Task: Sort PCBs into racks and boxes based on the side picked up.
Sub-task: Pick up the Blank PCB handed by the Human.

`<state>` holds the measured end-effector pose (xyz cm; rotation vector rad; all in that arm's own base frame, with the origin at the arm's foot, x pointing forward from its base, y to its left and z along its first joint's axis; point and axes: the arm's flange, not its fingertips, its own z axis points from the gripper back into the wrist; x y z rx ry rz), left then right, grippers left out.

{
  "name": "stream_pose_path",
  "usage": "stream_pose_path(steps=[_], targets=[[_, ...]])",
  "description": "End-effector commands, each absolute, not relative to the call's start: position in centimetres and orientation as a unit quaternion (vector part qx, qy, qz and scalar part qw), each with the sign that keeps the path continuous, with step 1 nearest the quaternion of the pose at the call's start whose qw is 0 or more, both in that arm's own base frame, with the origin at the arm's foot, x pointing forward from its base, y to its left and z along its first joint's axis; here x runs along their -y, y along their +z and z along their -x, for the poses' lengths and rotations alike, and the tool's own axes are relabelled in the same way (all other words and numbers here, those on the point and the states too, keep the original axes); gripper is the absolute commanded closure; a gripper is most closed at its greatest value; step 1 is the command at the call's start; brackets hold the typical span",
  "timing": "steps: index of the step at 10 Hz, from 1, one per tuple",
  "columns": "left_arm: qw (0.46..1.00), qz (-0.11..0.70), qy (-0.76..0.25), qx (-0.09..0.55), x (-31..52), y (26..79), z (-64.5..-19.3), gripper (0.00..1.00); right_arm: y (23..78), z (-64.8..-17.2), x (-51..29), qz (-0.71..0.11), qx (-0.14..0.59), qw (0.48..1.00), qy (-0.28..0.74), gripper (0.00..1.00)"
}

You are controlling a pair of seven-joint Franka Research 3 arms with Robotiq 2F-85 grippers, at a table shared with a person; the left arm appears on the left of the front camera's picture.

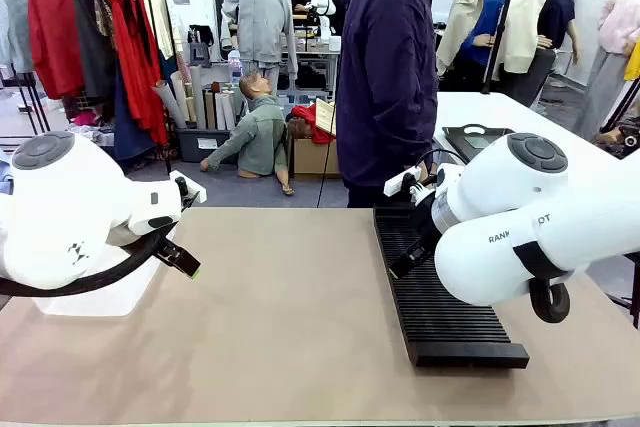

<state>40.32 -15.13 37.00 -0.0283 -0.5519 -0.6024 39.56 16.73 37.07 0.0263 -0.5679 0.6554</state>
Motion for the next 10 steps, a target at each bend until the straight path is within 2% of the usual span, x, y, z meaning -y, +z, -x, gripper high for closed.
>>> stream_pose_path(steps=[1, 10], targets=[[0.918, 0.014, -0.293, 0.268, 15.14, 37.01, -40.31, 0.00, 37.07, -39.56, -16.73, -0.013, 0.275, 0.907, 0.318, 0.00], [0.918, 0.014, -0.293, 0.268, 15.14, 37.01, -40.31, 0.00, 37.07, -39.56, -16.73, -0.013, 0.275, 0.907, 0.318, 0.00]])
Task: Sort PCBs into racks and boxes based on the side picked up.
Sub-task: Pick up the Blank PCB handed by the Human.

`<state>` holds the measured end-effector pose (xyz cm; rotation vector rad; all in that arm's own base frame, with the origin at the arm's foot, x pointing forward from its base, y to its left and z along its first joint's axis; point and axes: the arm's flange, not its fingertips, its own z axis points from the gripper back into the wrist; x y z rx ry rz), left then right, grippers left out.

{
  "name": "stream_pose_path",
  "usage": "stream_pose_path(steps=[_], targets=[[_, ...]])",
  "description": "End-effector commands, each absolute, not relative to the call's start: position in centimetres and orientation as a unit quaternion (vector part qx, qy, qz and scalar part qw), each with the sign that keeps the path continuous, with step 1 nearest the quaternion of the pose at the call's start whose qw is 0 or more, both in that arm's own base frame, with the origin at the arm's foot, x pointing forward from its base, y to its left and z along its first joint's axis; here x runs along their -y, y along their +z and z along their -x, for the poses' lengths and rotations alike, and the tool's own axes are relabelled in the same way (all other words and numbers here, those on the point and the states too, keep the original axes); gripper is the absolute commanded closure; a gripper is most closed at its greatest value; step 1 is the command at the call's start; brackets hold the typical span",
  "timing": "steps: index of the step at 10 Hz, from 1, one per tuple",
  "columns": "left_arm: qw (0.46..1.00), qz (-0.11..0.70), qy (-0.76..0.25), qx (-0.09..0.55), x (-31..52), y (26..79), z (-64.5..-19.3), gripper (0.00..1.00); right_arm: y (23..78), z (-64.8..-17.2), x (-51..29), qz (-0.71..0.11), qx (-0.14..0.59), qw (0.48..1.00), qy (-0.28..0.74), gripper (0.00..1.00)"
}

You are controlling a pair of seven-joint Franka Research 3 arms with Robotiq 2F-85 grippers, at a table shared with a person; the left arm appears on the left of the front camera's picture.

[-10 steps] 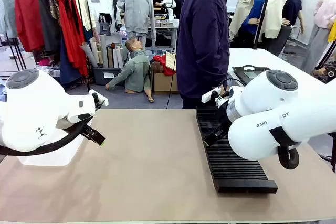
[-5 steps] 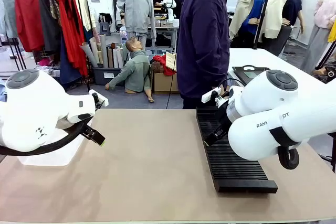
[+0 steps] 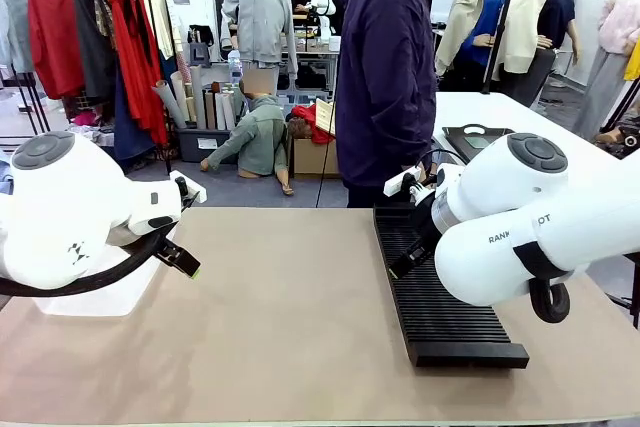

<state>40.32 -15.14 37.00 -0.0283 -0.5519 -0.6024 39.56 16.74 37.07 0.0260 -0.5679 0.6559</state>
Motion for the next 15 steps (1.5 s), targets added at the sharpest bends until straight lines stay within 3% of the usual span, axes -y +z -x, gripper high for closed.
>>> stream_pose_path(steps=[1, 8, 12, 15], targets=[[0.918, 0.014, -0.293, 0.268, 15.1, 37.0, -40.3, 0.00, 37.1, -39.6, -16.7, -0.013, 0.275, 0.907, 0.318, 0.00], [0.918, 0.049, -0.302, 0.253, 14.2, 40.9, -42.4, 0.00, 42.0, -41.3, -17.2, -0.020, 0.265, 0.919, 0.291, 0.00], [0.929, 0.090, -0.280, 0.226, 11.5, 46.3, -44.1, 0.00, 47.4, -43.6, -16.1, -0.109, 0.248, 0.937, 0.221, 0.00], [0.915, 0.210, -0.265, 0.220, 8.8, 48.7, -44.8, 0.00, 50.2, -43.7, -14.8, -0.203, 0.259, 0.933, 0.147, 0.00]])
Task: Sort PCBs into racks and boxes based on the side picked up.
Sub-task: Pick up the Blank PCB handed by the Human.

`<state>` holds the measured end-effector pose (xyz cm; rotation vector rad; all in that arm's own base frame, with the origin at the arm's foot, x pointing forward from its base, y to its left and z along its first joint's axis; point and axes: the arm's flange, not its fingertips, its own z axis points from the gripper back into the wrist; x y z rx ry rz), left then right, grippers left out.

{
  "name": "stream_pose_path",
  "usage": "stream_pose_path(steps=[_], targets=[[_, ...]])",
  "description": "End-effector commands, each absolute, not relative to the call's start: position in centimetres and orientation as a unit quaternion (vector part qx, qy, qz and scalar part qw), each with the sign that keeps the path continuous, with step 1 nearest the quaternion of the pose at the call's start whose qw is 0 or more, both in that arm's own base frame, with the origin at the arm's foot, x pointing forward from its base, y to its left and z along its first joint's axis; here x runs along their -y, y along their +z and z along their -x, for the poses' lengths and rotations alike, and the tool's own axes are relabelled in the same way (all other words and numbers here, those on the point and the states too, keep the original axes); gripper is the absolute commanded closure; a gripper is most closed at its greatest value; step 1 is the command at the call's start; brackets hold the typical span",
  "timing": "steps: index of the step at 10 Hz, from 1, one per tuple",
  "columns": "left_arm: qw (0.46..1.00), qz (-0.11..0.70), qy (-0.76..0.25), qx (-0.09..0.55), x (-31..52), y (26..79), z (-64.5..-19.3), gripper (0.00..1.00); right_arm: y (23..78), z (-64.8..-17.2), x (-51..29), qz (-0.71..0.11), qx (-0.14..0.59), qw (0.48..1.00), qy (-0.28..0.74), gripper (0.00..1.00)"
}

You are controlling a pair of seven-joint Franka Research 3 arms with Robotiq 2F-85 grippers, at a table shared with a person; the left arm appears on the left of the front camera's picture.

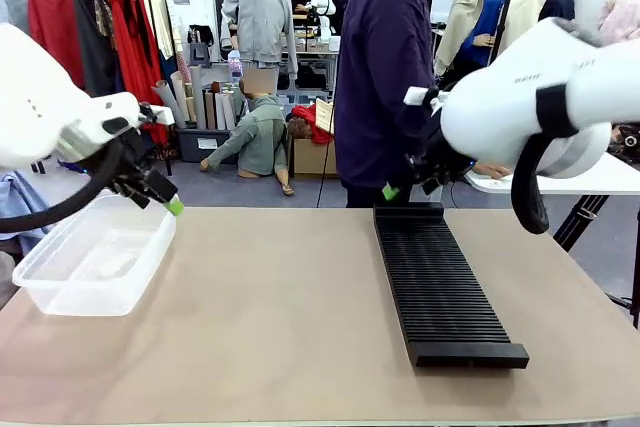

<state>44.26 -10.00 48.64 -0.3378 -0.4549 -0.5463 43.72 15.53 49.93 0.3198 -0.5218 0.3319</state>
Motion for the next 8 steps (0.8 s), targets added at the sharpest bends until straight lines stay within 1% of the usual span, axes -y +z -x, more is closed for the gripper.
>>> stream_pose_path(steps=[1, 2, 3, 4, 6, 8], targets=[[0.908, 0.237, -0.255, 0.232, 7.9, 49.5, -44.8, 0.00, 51.1, -43.5, -13.9, -0.242, 0.259, 0.925, 0.134, 0.00], [0.896, 0.286, -0.242, 0.240, 6.4, 50.3, -45.0, 0.00, 52.1, -43.2, -12.1, -0.308, 0.245, 0.912, 0.115, 0.00], [0.880, 0.335, -0.230, 0.245, 4.8, 50.8, -45.3, 0.00, 52.8, -43.0, -10.4, -0.356, 0.239, 0.898, 0.098, 0.00], [0.866, 0.386, -0.214, 0.236, 3.1, 51.1, -45.8, 0.00, 53.1, -42.7, -8.4, -0.387, 0.239, 0.887, 0.079, 0.00], [0.844, 0.436, -0.181, 0.254, -0.2, 52.0, -45.9, 0.00, 53.8, -41.7, -4.0, -0.465, 0.249, 0.847, 0.070, 0.00], [0.824, 0.478, -0.167, 0.254, -3.3, 52.3, -45.8, 0.00, 54.1, -40.2, -0.6, -0.512, 0.232, 0.823, 0.083, 0.00]])
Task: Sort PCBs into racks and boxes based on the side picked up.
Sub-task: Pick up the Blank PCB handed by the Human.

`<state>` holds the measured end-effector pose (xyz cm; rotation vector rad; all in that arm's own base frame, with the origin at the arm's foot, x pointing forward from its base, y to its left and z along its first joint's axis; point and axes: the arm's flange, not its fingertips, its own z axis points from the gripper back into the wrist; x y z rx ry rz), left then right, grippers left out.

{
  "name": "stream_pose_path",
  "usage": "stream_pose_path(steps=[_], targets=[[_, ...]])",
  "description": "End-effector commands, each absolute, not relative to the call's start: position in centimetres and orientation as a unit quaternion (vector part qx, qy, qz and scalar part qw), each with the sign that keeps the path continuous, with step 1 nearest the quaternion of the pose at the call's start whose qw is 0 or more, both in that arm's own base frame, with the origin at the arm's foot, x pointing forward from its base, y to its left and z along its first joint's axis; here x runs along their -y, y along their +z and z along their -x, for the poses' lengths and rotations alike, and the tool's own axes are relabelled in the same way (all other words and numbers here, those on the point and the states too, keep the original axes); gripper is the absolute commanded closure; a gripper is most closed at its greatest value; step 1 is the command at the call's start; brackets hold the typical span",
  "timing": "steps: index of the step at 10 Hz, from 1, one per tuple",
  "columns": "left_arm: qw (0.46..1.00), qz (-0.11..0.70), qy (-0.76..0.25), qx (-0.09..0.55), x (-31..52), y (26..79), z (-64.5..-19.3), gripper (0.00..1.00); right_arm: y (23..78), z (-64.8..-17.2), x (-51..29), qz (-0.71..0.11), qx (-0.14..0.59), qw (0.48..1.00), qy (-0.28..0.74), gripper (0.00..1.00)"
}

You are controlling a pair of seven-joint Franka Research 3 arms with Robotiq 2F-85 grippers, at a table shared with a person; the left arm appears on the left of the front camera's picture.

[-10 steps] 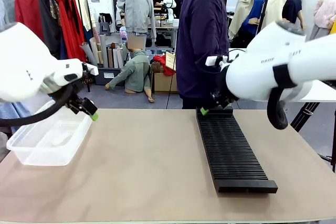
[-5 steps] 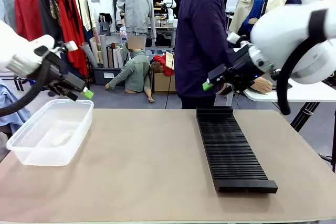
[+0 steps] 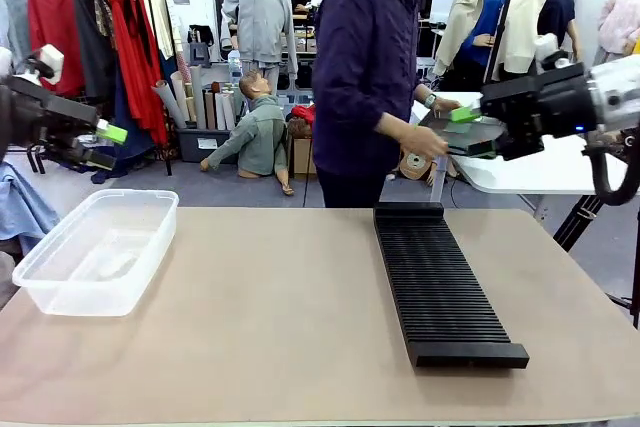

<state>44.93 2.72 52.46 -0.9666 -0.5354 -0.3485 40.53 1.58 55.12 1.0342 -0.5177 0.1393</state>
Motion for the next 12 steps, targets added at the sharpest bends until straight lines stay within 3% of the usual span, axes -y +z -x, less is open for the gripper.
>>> stream_pose_path(steps=[1, 6, 12], targets=[[0.812, 0.503, -0.159, 0.249, -4.9, 52.0, -45.9, 0.00, 54.2, -39.7, 0.7, -0.530, 0.225, 0.813, 0.084, 0.00], [0.784, 0.542, -0.148, 0.266, -9.0, 50.9, -44.7, 0.00, 52.9, -36.6, 6.6, -0.593, 0.226, 0.764, 0.114, 0.00], [0.771, 0.566, -0.139, 0.255, -10.9, 49.7, -44.9, 0.00, 52.3, -37.0, 7.4, -0.627, 0.222, 0.737, 0.119, 0.00]])
